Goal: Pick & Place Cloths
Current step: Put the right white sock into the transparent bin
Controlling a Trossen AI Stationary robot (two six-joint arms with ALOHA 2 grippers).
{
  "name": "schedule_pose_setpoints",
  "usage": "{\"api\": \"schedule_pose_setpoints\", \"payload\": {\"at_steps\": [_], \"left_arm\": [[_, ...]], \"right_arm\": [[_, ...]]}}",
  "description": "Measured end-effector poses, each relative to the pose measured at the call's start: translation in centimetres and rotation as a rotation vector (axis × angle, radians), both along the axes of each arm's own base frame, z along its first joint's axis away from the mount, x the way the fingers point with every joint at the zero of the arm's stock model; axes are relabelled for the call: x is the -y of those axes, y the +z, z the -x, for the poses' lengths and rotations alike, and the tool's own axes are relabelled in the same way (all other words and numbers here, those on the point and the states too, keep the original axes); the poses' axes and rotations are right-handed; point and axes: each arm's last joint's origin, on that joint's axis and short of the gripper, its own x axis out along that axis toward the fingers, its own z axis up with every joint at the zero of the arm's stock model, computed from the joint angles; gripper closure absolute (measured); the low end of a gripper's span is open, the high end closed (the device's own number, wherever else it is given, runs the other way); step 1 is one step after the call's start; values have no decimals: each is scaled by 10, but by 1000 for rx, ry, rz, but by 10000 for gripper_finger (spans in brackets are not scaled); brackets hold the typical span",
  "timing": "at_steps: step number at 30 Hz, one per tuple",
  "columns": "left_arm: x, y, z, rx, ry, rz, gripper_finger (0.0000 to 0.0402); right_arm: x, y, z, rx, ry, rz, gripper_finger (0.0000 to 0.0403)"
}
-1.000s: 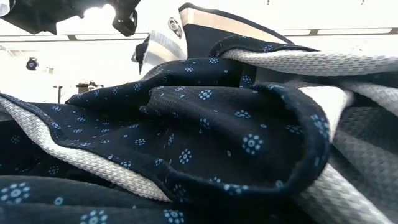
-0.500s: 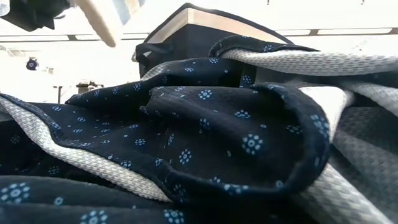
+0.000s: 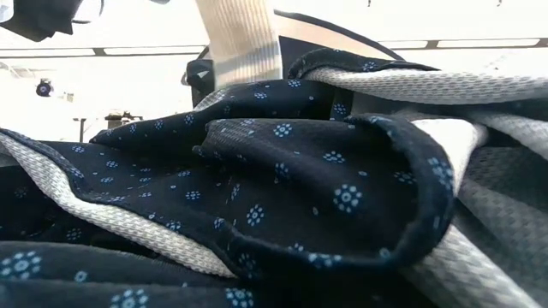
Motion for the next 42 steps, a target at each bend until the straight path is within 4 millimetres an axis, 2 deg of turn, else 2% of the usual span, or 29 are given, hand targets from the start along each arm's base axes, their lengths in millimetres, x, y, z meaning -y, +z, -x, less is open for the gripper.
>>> {"api": "schedule_pose_setpoints", "payload": {"at_steps": [4,10,16,24,26,28,31,34,35,38,42], "left_arm": [[0,-1,-2,-7,33,5,142],[-4,-7,-11,-11,271,-16,142],[-2,-5,-19,-10,281,-32,142],[2,-10,-32,-79,242,-29,147],[3,-12,-33,-101,240,-27,163],[3,-13,-34,-103,240,-26,196],[3,-13,-33,-106,230,-29,279],[6,-13,-31,-102,144,-40,372],[8,-12,-30,-107,104,-34,384],[11,-7,-24,-128,17,22,388],[10,9,-11,-170,-132,115,394]], "right_arm": [[-1,0,0,-3,2,-4,394],[-2,-4,-3,-2,8,-29,394],[-8,-13,-11,-5,33,-22,394],[-9,-12,-14,30,33,6,394],[-9,-12,-14,30,33,14,394],[-9,-13,-14,27,33,15,394],[-9,-14,-14,21,40,19,394],[-13,-16,-13,4,64,29,394],[-15,-16,-13,0,84,31,394],[-26,-19,-9,-23,139,40,387],[-41,-28,-1,-101,135,71,356]]}}
